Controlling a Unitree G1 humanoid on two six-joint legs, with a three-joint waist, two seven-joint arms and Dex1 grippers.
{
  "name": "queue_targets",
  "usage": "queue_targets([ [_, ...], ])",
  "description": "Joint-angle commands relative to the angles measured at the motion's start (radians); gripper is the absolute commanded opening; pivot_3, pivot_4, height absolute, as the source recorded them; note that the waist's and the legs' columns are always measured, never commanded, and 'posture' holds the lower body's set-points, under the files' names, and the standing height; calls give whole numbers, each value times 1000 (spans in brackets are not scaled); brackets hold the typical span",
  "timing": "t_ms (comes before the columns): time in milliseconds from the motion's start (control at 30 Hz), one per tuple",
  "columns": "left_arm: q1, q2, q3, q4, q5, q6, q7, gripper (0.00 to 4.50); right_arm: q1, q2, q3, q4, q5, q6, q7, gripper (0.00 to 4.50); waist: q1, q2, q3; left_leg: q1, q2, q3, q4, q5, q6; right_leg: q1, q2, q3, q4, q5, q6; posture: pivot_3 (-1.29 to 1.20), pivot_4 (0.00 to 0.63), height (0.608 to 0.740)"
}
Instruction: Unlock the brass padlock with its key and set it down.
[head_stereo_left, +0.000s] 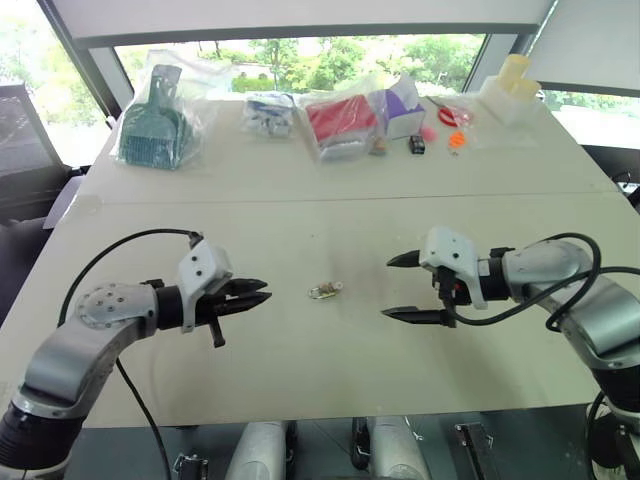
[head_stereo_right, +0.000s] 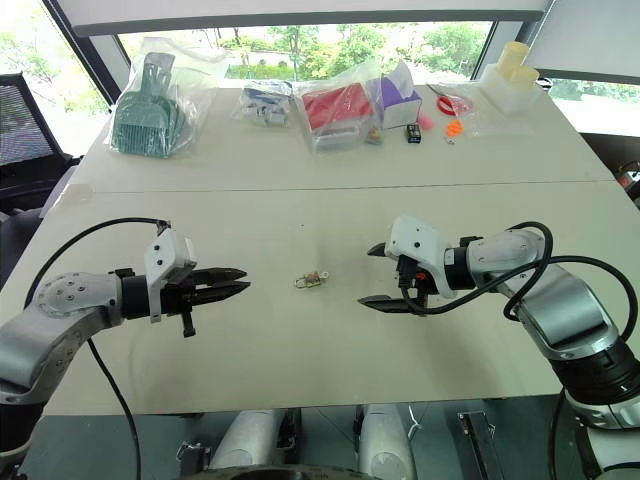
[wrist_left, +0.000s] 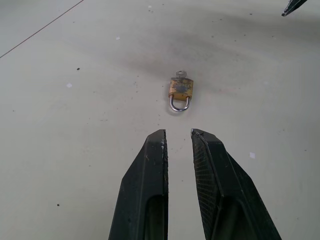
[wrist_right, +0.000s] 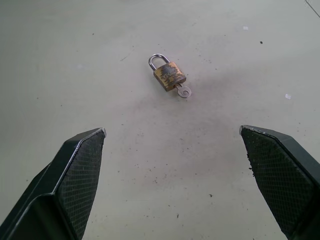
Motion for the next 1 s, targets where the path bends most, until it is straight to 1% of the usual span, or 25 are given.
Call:
queue_targets([
  [33, -13, -6, -10, -38, -5, 4, 8, 764, -14, 8, -14, -26, 7, -9, -3, 4463, 0, 0, 0, 0, 0, 0, 0, 0, 0, 0, 0, 0, 0, 0, 0, 0, 150, 740],
  [233, -12, -11, -65, -42, 31, -38, 3, 764, -13, 15, -9, -28, 2, -10, -11, 4463, 0, 0, 0, 0, 0, 0, 0, 0, 0, 0, 0, 0, 0, 0, 0, 0, 150, 740],
  [300, -20, -30, -78, -31, 44, -59, 11, 764, -12, 16, -8, -31, 2, -9, -14, 4463, 0, 0, 0, 0, 0, 0, 0, 0, 0, 0, 0, 0, 0, 0, 0, 0, 150, 740],
  [367, -33, -66, -115, 8, 100, -122, 27, 764, -8, 19, -5, -33, 1, -9, -19, 4463, 2, 0, 0, 0, 0, 0, 0, 0, 0, 0, 0, 0, 0, 0, 0, 0, 150, 740],
  [467, -69, -137, -202, 103, 205, -222, 61, 1572, -7, 27, 3, -37, -4, -10, -28, 4500, 3, 0, 0, 0, 0, 0, 0, 0, 0, 1, 0, 0, 0, 0, 0, 0, 150, 740],
  [633, -123, -230, -283, 211, 284, -297, 71, 3846, -7, 33, 8, -38, -10, -12, -37, 4500, 1, 0, 0, 0, 0, 0, 0, 0, 0, 1, 0, 0, 0, 0, 0, 0, 150, 740],
  [700, -147, -257, -309, 254, 313, -319, 72, 4485, -6, 34, 10, -39, -13, -12, -42, 4500, 1, 0, 0, 0, 0, 0, 0, 0, 0, 1, 0, 0, 0, 0, 0, 0, 150, 740],
  [833, -188, -324, -327, 358, 349, -353, 94, 4485, 6, 32, 4, -52, -13, -9, -50, 4500, 1, 0, 0, 0, 0, 0, 0, 0, 0, 1, 0, 0, 0, 0, 1, 0, 150, 740],
  [1000, -223, -374, -361, 458, 388, -399, 84, 4485, 10, 35, 6, -61, -14, -4, -61, 4500, 1, -1, 0, 0, 0, 0, 0, 0, 0, 1, 0, 0, 0, 0, 1, 0, 150, 740],
])
